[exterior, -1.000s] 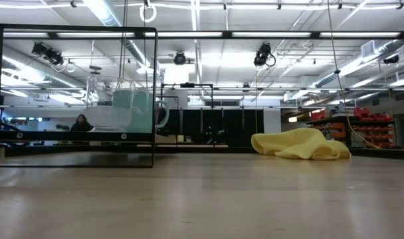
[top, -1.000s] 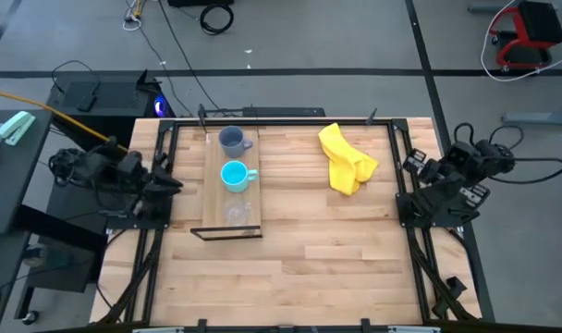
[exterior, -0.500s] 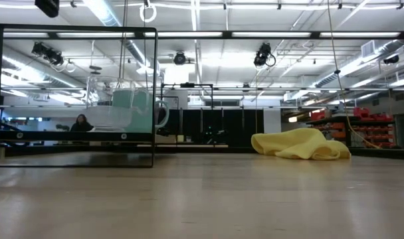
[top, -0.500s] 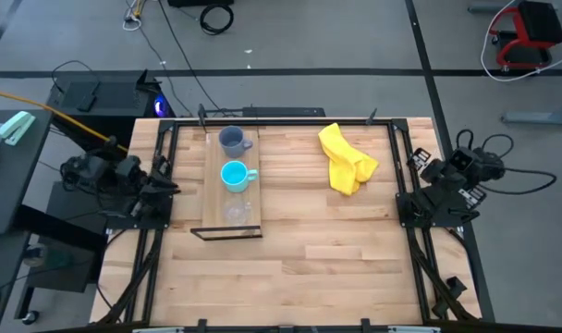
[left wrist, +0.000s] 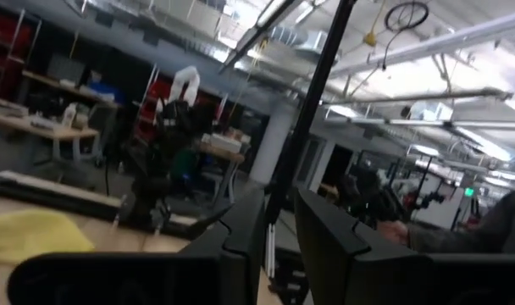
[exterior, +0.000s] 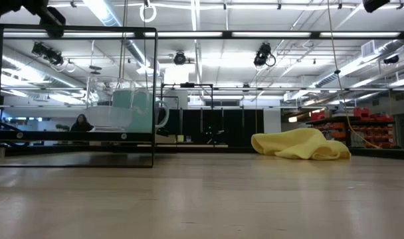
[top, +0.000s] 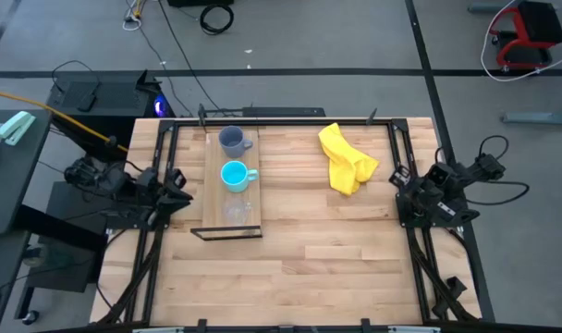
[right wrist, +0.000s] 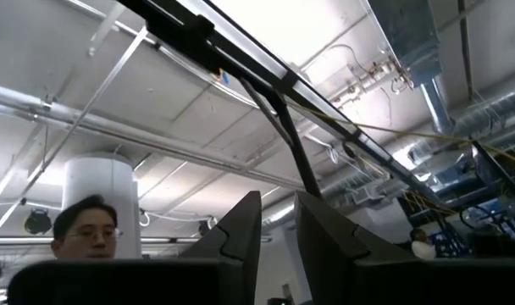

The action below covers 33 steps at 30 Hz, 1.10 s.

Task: Stack small to large cups/mugs on shelf
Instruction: Return to Home Position

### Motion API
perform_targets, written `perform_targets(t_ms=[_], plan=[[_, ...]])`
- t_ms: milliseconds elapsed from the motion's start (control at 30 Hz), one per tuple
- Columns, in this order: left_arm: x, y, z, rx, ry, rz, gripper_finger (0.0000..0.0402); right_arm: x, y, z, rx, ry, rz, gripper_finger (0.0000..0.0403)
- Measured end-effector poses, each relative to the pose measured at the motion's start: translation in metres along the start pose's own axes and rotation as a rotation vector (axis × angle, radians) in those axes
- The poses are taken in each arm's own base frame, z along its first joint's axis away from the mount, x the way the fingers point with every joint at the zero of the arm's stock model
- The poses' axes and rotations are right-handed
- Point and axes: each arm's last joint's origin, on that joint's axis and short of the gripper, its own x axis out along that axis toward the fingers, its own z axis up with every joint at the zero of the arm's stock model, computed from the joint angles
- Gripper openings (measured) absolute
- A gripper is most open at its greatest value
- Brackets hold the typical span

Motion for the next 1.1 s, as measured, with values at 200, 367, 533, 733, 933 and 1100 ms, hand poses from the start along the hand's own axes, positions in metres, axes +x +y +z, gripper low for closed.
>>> perform_targets(t_ms=[200,367,533,733,933,1100], plan=[[0.001,0.005,-0.016,-0.011,0.026,0.016,0.0074,-0.003,-0.003,-0.009,0.049,0.054,-0.021,0.0083],[0.001,0.01,-0.033,-0.028,0.069,0.054,0.008,-0.004,-0.007,-0.019,0.072,0.151,-0.058,0.0083],[0.0,0.015,-0.047,-0.034,0.096,0.088,0.0082,-0.009,-0.013,-0.036,0.065,0.33,-0.134,0.0083],[-0.002,0.021,-0.062,-0.029,0.134,0.122,0.0079,-0.016,-0.019,-0.049,0.01,0.483,-0.205,0.0083],[-0.002,0.021,-0.063,0.001,0.148,0.127,0.0085,-0.022,-0.022,-0.058,-0.096,0.601,-0.212,0.0083],[-0.003,0.023,-0.069,0.127,0.214,0.135,0.0079,-0.033,-0.026,-0.069,-0.115,0.766,-0.253,0.0083]])
